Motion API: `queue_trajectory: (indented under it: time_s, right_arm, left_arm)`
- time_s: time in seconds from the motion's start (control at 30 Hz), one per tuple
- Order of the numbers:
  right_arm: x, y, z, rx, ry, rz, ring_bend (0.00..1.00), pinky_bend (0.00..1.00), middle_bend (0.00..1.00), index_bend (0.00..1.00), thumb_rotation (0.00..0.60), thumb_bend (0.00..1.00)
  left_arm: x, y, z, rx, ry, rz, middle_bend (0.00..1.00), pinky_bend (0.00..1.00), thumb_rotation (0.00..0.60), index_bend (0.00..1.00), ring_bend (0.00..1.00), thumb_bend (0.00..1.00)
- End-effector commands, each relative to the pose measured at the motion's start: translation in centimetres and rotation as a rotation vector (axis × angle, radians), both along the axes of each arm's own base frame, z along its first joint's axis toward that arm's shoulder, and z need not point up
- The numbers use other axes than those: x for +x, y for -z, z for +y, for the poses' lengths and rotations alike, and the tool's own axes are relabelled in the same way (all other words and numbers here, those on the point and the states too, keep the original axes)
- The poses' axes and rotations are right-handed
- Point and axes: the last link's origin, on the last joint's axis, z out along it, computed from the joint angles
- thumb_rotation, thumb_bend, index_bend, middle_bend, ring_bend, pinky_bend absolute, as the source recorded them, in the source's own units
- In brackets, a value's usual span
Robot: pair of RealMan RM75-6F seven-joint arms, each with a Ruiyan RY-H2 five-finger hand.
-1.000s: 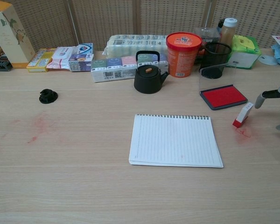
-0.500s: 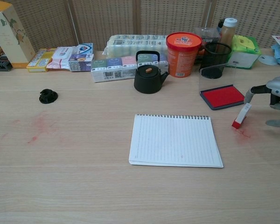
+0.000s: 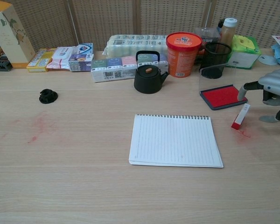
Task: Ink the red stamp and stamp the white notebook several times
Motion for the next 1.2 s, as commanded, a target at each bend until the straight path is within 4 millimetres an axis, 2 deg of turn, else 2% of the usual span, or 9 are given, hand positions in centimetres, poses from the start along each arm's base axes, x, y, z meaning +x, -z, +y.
queue_trajectory:
  time_s: [0.03, 0.47, 0.7, 1.2]
  right_arm:
    - [0.5, -0.1, 0.1, 0.014, -0.019, -0.003, 1.00, 1.00, 1.00, 0.30, 0.600, 0.31]
    - [1.7, 1.2, 0.5, 0.063, -0.039, 0.009, 1.00, 1.00, 1.00, 0.30, 0.600, 0.31]
    - [0.4, 1.2, 0.5, 0.060, 0.008, 0.035, 1.00, 1.00, 1.00, 0.30, 0.600, 0.31]
    - [-1.9, -0.4, 1.4, 0.036, 0.061, 0.049, 1.00, 1.00, 1.00, 0.30, 0.600, 0.31]
  left_arm:
    - [0.0, 0.0, 0.0, -0.001, 0.000, 0.001, 0.00, 0.00, 0.600, 0.00, 0.00, 0.00]
    - [0.0, -0.1, 0.0, 0.002, 0.001, -0.001, 0.00, 0.00, 0.600, 0.00, 0.00, 0.00]
    - [-0.1, -0.1, 0.0, 0.002, 0.000, -0.002, 0.00, 0.00, 0.600, 0.00, 0.00, 0.00]
    - [0.1, 0.2, -0.1, -0.007, 0.002, 0.003, 0.00, 0.00, 0.600, 0.00, 0.00, 0.00]
